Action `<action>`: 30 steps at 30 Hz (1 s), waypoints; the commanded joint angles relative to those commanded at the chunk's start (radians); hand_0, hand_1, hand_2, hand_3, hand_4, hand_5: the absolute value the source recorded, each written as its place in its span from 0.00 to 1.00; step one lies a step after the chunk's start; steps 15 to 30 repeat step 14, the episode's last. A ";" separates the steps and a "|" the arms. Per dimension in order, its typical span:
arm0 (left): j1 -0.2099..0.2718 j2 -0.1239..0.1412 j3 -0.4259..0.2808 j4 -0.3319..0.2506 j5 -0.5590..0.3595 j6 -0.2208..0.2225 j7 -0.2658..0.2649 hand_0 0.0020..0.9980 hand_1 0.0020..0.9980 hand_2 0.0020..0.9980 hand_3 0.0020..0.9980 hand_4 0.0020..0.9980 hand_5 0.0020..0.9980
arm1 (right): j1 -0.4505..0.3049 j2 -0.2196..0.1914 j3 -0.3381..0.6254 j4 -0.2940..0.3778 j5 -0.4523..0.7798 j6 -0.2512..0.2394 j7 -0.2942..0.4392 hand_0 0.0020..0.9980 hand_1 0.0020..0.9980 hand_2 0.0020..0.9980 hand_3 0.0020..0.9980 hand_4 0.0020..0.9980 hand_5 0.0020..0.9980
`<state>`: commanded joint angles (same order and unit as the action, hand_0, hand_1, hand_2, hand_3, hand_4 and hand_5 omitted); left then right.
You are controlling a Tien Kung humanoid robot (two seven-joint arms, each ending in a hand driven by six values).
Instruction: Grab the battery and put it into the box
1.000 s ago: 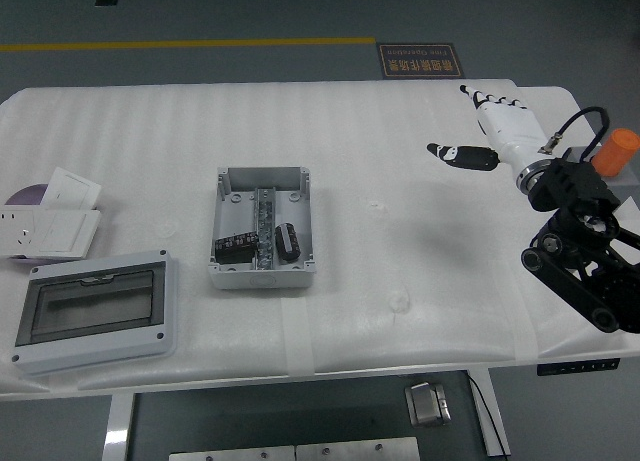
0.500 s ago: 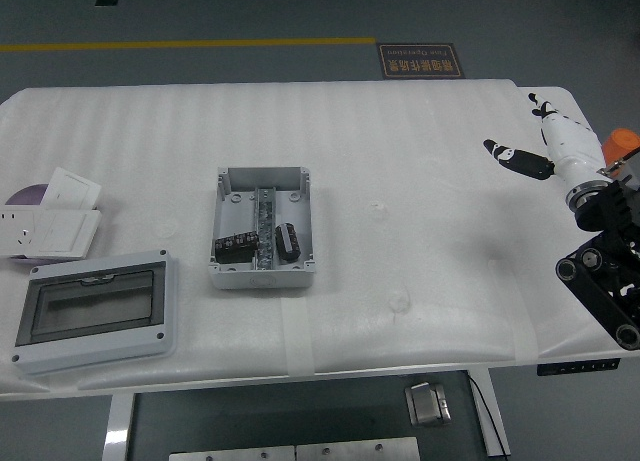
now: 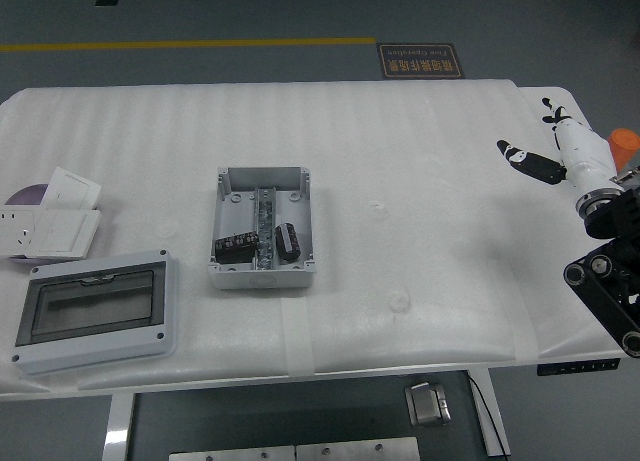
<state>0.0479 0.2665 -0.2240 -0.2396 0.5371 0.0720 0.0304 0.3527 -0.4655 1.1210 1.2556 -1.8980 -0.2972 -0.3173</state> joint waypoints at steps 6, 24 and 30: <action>0.003 -0.001 -0.005 0.001 0.001 0.000 0.000 0.63 0.64 0.53 0.57 0.53 0.34 | -0.017 0.005 0.032 0.019 -0.006 0.002 0.001 0.79 0.82 0.85 0.96 0.81 0.62; -0.004 0.000 -0.028 0.004 0.006 -0.003 0.000 0.63 0.64 0.53 0.57 0.53 0.33 | -0.040 0.017 0.081 0.020 -0.034 0.006 -0.007 0.79 0.81 0.85 0.96 0.82 0.61; -0.004 0.000 -0.028 0.004 0.006 -0.003 0.000 0.63 0.64 0.53 0.57 0.53 0.33 | -0.040 0.017 0.081 0.020 -0.034 0.006 -0.007 0.79 0.81 0.85 0.96 0.82 0.61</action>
